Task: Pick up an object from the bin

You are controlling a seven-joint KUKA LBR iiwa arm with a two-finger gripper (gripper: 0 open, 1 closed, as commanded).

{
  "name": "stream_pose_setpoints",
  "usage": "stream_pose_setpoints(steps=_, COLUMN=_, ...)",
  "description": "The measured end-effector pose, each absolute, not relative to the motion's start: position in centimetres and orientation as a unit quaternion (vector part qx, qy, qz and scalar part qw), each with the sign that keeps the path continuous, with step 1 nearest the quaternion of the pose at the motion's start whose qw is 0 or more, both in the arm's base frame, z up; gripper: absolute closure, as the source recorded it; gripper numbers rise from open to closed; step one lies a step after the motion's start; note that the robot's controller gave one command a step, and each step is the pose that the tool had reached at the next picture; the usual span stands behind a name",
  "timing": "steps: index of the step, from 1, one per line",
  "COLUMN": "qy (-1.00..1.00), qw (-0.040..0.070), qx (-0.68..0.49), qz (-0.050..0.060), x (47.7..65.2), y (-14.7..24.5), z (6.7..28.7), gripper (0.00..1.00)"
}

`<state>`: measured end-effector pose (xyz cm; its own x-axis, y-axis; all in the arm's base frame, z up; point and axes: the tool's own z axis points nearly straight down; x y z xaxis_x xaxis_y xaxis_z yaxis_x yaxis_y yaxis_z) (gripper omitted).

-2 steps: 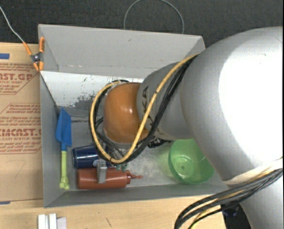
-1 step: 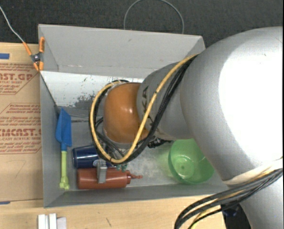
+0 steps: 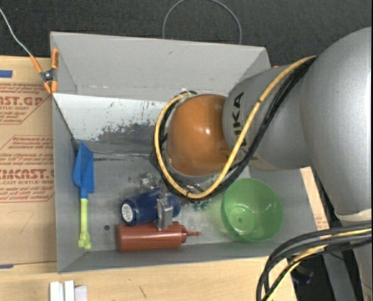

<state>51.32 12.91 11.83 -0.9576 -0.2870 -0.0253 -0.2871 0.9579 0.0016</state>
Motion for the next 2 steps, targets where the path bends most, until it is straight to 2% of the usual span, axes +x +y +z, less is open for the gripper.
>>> stream_pose_setpoints(steps=1, qy=0.989, qw=0.012, qx=-0.145, qz=0.003, x=51.3, y=12.9, z=11.8, gripper=1.00)
stream_pose_setpoints(steps=2, qy=0.990, qw=0.013, qx=-0.144, qz=0.003, x=52.4, y=12.3, z=20.3, gripper=1.00)
